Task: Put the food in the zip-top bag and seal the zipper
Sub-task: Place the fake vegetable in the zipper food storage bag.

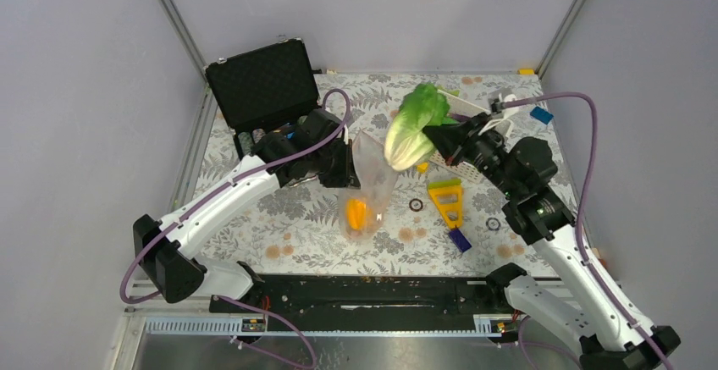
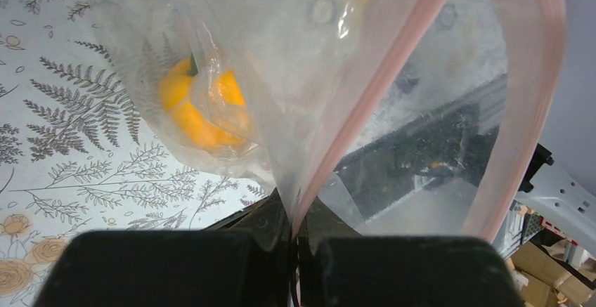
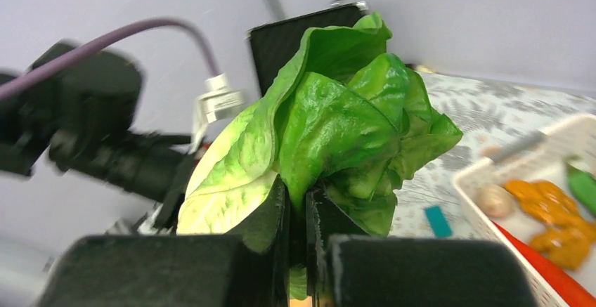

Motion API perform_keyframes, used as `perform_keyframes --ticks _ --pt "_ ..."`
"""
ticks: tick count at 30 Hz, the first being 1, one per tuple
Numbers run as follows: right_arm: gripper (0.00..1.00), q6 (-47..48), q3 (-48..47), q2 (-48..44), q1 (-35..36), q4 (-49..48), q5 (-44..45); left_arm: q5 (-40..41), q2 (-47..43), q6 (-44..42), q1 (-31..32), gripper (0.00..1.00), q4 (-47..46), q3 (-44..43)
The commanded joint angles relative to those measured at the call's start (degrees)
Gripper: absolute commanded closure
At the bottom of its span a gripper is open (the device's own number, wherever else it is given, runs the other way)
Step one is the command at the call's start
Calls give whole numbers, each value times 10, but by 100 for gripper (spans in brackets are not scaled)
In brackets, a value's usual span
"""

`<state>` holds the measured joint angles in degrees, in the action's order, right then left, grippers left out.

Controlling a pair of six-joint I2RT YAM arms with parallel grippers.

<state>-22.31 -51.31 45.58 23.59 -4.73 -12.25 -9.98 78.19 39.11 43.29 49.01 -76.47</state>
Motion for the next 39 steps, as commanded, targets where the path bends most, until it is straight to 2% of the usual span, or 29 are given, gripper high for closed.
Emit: perform_keyframes --ticks 1,9,20,23,28,32,34,37,39 --pt "100 87 -10 9 82 -81 -17 29 -16 5 7 100 4 -22" --pt "100 208 -5 70 185 -108 37 15 -14 5 9 100 4 -31" --pt "100 396 85 75 226 -183 104 -18 -23 0 8 100 5 -55" --pt "100 456 91 80 259 -187 161 -24 -22 1 8 100 5 -61" --pt "100 503 85 89 295 -146 145 -20 -18 3 9 100 6 -74" --pt "100 543 63 102 324 -52 146 7 -16 2 9 100 29 -91" --pt "100 560 53 119 344 -17 197 15 -18 0 8 100 38 -97" --pt "100 586 48 152 365 -24 353 29 -19 -3 9 100 53 -109" --pt "100 588 42 169 365 -34 413 33 -18 -6 9 100 65 -115"
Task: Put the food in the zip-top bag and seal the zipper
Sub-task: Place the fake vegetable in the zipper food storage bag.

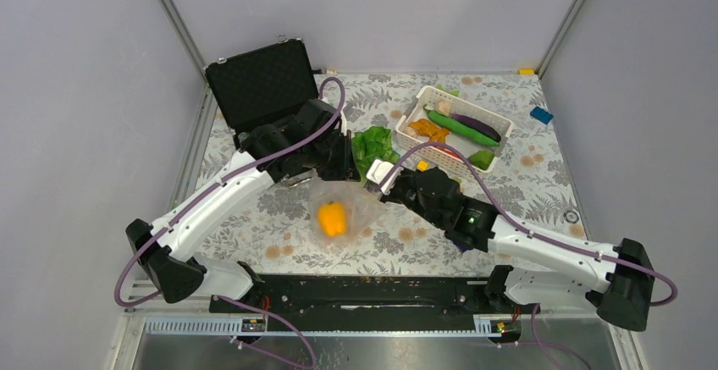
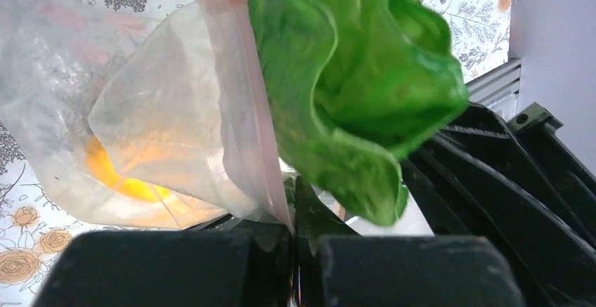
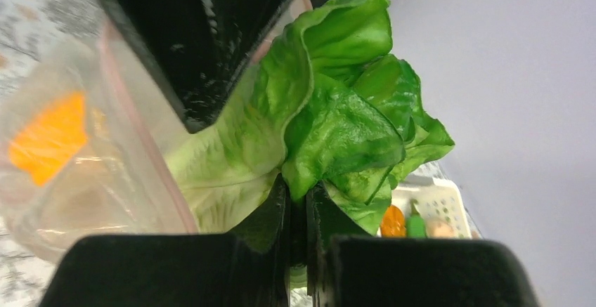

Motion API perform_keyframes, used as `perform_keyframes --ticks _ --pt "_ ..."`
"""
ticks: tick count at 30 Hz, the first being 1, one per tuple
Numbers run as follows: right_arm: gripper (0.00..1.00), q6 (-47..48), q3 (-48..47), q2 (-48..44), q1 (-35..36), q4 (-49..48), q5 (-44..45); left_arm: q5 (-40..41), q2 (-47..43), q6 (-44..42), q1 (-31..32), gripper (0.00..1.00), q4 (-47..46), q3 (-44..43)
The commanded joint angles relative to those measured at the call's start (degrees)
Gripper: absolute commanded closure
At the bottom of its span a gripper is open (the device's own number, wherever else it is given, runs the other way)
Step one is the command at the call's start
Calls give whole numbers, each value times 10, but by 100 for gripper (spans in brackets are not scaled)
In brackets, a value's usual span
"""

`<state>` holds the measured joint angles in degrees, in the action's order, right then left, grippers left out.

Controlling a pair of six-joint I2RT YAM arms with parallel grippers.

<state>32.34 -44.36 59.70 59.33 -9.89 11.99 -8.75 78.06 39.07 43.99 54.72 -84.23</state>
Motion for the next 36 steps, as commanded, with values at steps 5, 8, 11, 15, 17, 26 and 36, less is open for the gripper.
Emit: perform_keyframes --ticks 5,8,11,15,17,26,36 --pt "100 5 -60 42 8 72 189 41 -21 -11 1 100 24 -43" --pt "100 -92 -91 38 8 95 192 53 -22 -9 2 100 24 -30" --pt "100 -248 -119 24 8 120 136 37 -16 -7 1 100 11 -14" --pt "100 -414 -141 26 8 105 51 2 -5 -3 2 100 -8 1" --pt "100 -451 -164 46 8 119 55 -15 -5 1 3 100 -21 8" --pt "100 -458 -210 136 38 172 119 6 -15 4 12 100 -25 13" --pt "100 -318 -140 106 75 134 -37 45 -8 0 10 100 -18 -6"
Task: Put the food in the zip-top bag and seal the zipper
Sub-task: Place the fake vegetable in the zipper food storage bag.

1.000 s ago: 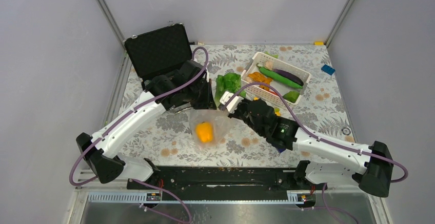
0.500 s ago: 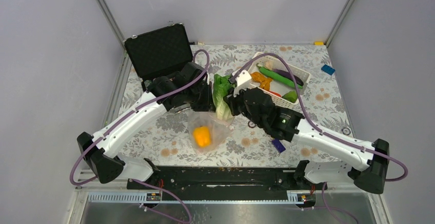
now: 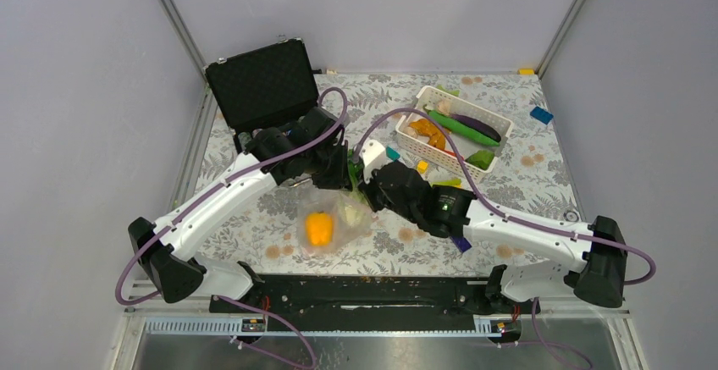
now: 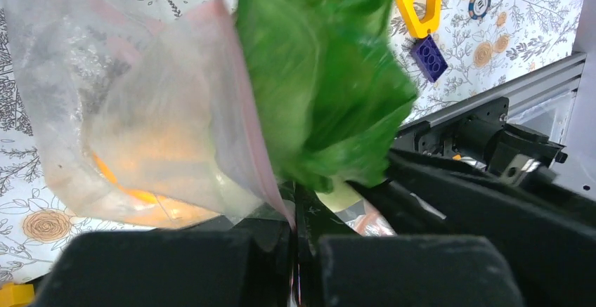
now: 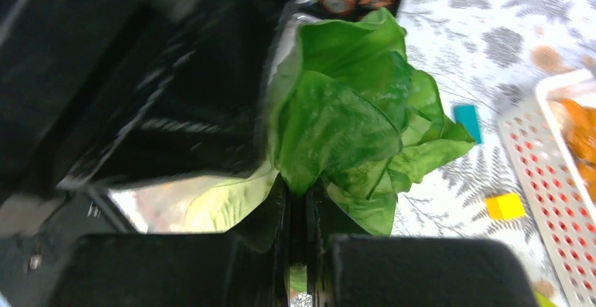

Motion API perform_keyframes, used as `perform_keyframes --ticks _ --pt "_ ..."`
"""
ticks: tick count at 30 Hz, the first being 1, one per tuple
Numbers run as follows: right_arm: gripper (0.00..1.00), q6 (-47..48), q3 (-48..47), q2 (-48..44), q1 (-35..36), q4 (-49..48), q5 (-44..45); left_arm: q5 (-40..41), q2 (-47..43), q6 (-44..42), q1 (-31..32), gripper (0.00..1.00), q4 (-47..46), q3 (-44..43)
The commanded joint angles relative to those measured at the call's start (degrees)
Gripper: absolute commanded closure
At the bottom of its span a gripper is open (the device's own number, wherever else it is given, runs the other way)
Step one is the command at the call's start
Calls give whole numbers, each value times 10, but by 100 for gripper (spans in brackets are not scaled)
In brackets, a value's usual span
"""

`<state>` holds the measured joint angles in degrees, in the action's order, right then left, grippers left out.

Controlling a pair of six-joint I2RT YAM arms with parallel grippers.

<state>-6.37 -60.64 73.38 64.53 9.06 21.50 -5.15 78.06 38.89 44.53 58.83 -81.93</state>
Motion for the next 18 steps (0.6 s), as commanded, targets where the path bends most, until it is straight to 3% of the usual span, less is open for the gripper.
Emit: perform_keyframes --ticks 1,4,12,18 --pt "100 94 32 -41 23 -64 -177 10 -7 2 3 100 -59 -29" --pt "100 137 44 -51 23 -58 -244 9 -10 -1 1 100 -58 -29" --pt "100 184 -42 36 23 128 -219 -2 -30 -19 1 100 -58 -33" --pt "100 242 -58 45 23 205 -302 22 -49 -22 0 100 -58 -21"
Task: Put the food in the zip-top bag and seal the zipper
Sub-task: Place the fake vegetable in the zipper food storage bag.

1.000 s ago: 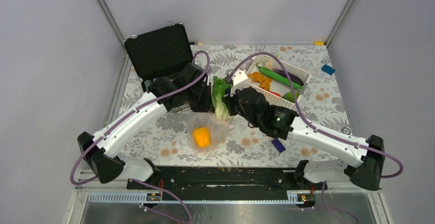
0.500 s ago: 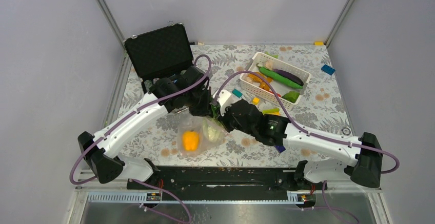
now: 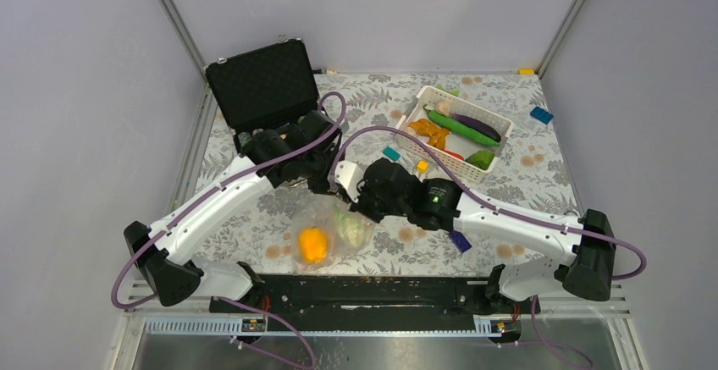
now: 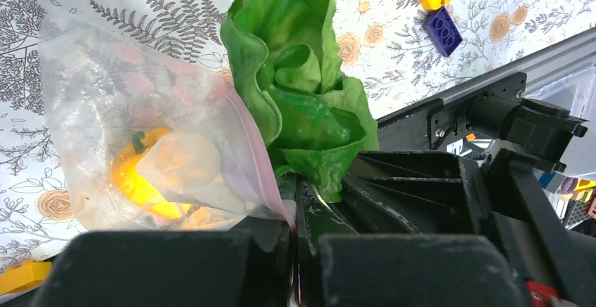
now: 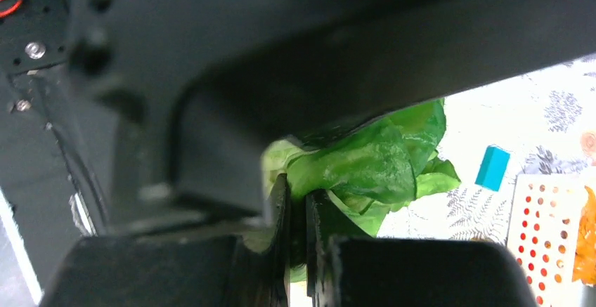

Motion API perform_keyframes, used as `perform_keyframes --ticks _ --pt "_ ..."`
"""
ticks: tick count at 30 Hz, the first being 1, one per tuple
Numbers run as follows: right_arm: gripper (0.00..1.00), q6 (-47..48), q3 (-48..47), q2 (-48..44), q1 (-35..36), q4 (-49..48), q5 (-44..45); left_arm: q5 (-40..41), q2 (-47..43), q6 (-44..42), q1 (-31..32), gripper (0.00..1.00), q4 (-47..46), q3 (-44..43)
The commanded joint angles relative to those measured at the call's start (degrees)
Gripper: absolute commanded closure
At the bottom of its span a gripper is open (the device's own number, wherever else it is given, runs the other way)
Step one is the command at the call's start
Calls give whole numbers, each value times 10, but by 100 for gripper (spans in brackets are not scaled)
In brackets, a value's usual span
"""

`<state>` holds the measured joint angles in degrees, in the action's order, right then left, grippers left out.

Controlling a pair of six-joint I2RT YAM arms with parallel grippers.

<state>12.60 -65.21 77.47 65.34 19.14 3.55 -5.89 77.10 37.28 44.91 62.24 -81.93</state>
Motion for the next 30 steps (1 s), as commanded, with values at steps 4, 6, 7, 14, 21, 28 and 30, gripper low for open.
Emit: perform_keyframes --ticks 4,6,7,14,21,28,30 --pt "100 100 -8 -2 15 148 -177 41 -48 -7 -3 100 -92 -19" --pt "100 130 -6 -2 15 169 -209 42 -49 -8 -3 100 -92 -21" --pt "98 142 -6 -3 15 178 -221 41 -50 -9 -3 100 -92 -21" --pt "79 80 -17 -15 14 119 -63 11 -62 -15 -3 100 -105 -6" --pt "33 -12 -12 -66 10 26 69 -1 -85 -13 -2 100 -135 43" --pt "2 -102 25 -139 3 -61 101 -17 -113 -12 -2 100 -173 86" --pt "0 -122 39 -164 -5 -79 113 -18 -118 -12 -2 100 -176 86"
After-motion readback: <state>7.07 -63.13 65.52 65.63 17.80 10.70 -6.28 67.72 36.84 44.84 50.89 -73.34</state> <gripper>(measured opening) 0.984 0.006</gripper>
